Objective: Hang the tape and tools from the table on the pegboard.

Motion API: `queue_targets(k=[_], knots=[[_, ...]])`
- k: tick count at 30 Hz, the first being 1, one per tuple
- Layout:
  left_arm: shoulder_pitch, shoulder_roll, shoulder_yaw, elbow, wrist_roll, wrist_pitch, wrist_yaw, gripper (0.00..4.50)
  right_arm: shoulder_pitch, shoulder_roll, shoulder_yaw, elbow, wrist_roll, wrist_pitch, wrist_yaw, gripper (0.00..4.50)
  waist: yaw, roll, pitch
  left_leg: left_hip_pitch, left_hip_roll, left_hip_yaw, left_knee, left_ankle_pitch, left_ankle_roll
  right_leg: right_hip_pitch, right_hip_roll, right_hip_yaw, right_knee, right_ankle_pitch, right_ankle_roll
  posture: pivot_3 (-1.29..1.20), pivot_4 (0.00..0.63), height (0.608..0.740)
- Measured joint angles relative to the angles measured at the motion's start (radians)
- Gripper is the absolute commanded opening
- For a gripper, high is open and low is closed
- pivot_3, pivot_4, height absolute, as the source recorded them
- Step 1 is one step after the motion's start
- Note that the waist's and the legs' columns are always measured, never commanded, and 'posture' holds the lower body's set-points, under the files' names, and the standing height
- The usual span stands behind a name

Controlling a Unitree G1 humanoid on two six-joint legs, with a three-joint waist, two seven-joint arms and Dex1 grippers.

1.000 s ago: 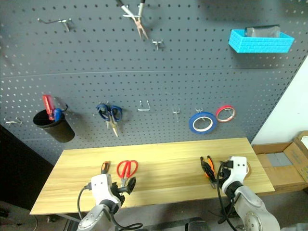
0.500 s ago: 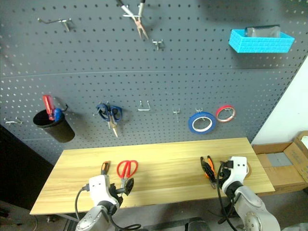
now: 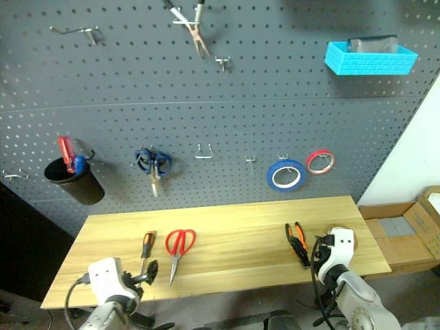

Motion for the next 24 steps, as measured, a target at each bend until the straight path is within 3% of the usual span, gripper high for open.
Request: queue_targets(k=[3,8,16,24], knots=[[0.008,0.003,-0.005,0.016,-0.002,-0.001,-0.030,4.49,0.019,-0.010,0.000,-0.003,-0.003,0.000,-0.001,4.50,0.003,0.000,0.000,0.000,-0.001,0.000,0.000,0.000,0.000,0.000,-0.001,-0.001,0.000,0.000,0.001,-0.16,0.034,0.740],[-0.011,0.016,-0.032,0.033,0.009,-0.009,-0.035,4.49,0.056,-0.151,-0.019,0.002,-0.112,-0.001,-0.011,4.50,0.002,-0.002,-0.001,0.000,-0.001,0.002,0.000,0.000,0.000,0.000,-0.001,-0.001,0.000,-0.001,0.001,-0.18,0.031,0.740],[-0.065,0.117,-0.070,0.028,0.050,-0.015,-0.074,4.49,0.055,-0.227,-0.006,0.017,-0.217,-0.001,0.002,4.50,-0.019,-0.001,-0.002,0.000,-0.001,0.002,0.000,0.000,0.000,0.001,0.000,0.001,0.001,0.000,0.001,-0.21,0.030,0.740],[-0.414,0.277,-0.354,0.029,0.054,0.064,-0.340,4.49,-0.090,-0.298,0.017,0.159,-0.246,-0.022,0.108,4.50,-0.034,-0.001,0.000,0.000,-0.002,0.003,0.001,0.000,0.000,0.003,0.001,0.002,0.001,0.000,0.002,-0.23,0.061,0.740]])
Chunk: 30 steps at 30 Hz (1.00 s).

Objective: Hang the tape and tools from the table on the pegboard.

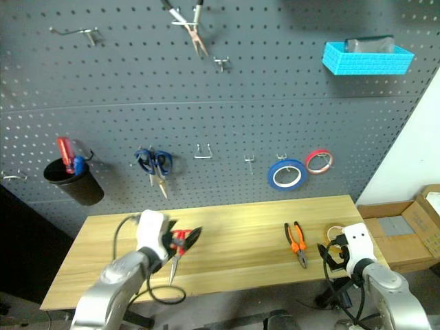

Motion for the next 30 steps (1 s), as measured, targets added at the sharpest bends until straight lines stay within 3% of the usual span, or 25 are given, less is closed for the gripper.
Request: queue_targets(k=[5,8,14,26,30], knots=[[-0.216,0.021,-0.156,0.188,0.035,-0.084,-0.195,4.49,-0.076,-0.012,0.042,0.118,-0.025,0.001,0.049,4.50,-0.020,0.003,0.010,-0.001,-0.001,0.001,0.000,-0.001,0.002,-0.001,0.000,0.002,0.000,0.001,-0.003,-0.24,0.103,0.740],[-0.385,-0.024,-0.264,0.351,0.081,-0.184,-0.317,4.49,-0.166,-0.023,0.053,0.219,-0.030,0.001,0.090,4.50,-0.023,-0.001,0.029,0.000,-0.002,0.001,0.001,-0.001,0.003,0.000,0.000,0.003,-0.001,0.002,-0.003,-0.24,0.123,0.740],[-0.546,-0.104,-0.392,0.595,0.158,-0.355,-0.480,4.49,-0.289,-0.026,0.074,0.399,-0.060,-0.043,0.139,4.50,-0.033,0.001,0.079,-0.002,-0.002,0.002,0.001,-0.004,0.007,-0.002,0.000,0.004,-0.001,0.002,-0.003,-0.26,0.207,0.740],[-0.689,-0.239,-0.430,0.863,0.238,-0.540,-0.592,4.49,-0.459,-0.028,0.109,0.675,-0.138,-0.179,0.193,4.50,-0.036,0.001,0.157,-0.007,-0.003,0.003,0.004,-0.009,0.017,-0.009,-0.011,0.015,0.000,0.001,0.005,-0.24,0.273,0.740],[-0.717,-0.257,-0.433,0.921,0.261,-0.582,-0.612,4.49,-0.514,-0.029,0.112,0.792,-0.157,-0.237,0.197,4.50,-0.036,0.001,0.170,-0.019,-0.003,0.003,0.009,-0.010,0.017,-0.021,-0.012,0.015,0.003,0.001,0.007,-0.22,0.282,0.740]])
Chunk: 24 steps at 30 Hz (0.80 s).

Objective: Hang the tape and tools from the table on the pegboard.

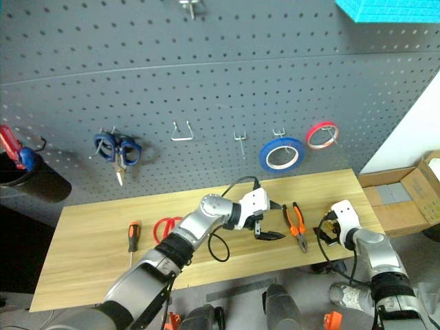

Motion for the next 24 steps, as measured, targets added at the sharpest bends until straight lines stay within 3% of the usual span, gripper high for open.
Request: queue_targets(k=[6,11,20,24], knots=[[-0.033,-0.023,0.002,0.036,0.015,-0.024,-0.003,4.49,-0.096,0.003,-0.012,0.142,0.003,-0.027,-0.005,4.50,0.003,-0.002,0.005,-0.003,-0.001,0.000,0.006,-0.002,0.003,0.000,-0.003,-0.001,0.000,0.002,0.003,-0.20,0.279,0.740],[-0.042,-0.040,0.009,0.035,0.015,-0.025,-0.003,4.50,-0.137,0.015,-0.035,0.203,0.011,-0.022,-0.004,3.27,0.005,-0.002,0.005,-0.004,-0.002,0.000,0.008,-0.002,0.003,0.000,-0.003,0.000,-0.001,0.003,0.005,-0.19,0.272,0.740],[-0.015,-0.033,0.016,-0.017,0.015,0.002,-0.036,4.50,-0.167,0.026,-0.046,0.256,0.004,-0.041,-0.005,0.16,0.004,-0.002,0.005,-0.004,-0.001,0.000,0.008,-0.002,0.003,0.000,-0.005,0.000,-0.001,0.003,0.005,-0.18,0.243,0.740],[0.002,-0.029,0.016,-0.047,0.015,0.023,-0.042,4.50,-0.168,0.030,-0.045,0.263,-0.001,-0.058,-0.009,0.12,0.004,-0.001,0.004,-0.004,-0.001,0.000,0.008,-0.002,0.003,0.000,-0.005,0.001,-0.001,0.004,0.006,-0.19,0.223,0.740]])
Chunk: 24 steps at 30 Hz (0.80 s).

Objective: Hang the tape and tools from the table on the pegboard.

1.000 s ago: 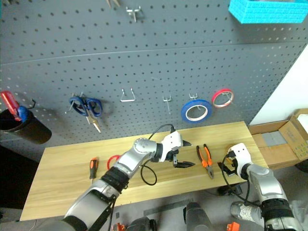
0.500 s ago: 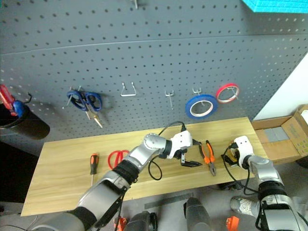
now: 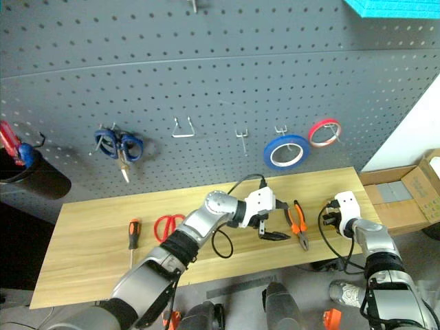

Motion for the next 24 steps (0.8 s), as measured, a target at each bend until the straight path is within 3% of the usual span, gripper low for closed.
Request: queue_targets(k=[6,11,15,19,24], knots=[[0.083,0.031,0.002,-0.131,-0.012,0.066,-0.002,4.50,0.142,-0.015,0.035,-0.185,-0.069,-0.064,-0.064,0.12,0.006,0.007,-0.006,-0.003,0.000,-0.001,0.000,0.002,-0.004,-0.003,-0.002,0.000,0.000,0.000,0.000,-0.21,0.171,0.740],[0.221,0.119,0.045,-0.358,-0.056,0.205,0.011,4.50,0.362,-0.015,0.035,-0.596,-0.078,0.019,-0.123,0.12,0.006,0.021,-0.019,-0.013,-0.001,0.004,0.001,0.003,-0.006,-0.016,-0.002,0.001,0.005,0.000,0.001,-0.23,0.142,0.740],[0.344,0.174,0.122,-0.590,-0.142,0.376,0.052,4.50,0.486,0.007,0.045,-0.919,-0.081,0.036,-0.148,0.12,0.000,0.020,-0.036,-0.012,0.000,0.003,0.002,0.003,-0.007,-0.017,-0.001,0.003,0.009,0.000,0.001,-0.22,0.118,0.740],[0.500,0.250,0.266,-0.855,-0.267,0.577,0.133,4.50,0.629,-0.001,0.135,-1.120,-0.164,-0.141,-0.148,0.12,0.001,0.016,-0.065,-0.010,-0.001,0.002,0.002,0.004,-0.007,-0.015,0.000,0.003,0.010,0.000,0.001,-0.21,0.100,0.740],[0.663,0.284,0.386,-1.070,-0.371,0.735,0.249,4.50,0.692,-0.035,0.194,-1.106,-0.276,-0.468,-0.174,0.12,0.002,0.003,-0.087,-0.002,-0.004,0.004,0.002,0.003,-0.006,-0.008,0.001,0.003,0.011,0.002,0.003,-0.16,0.084,0.740]])
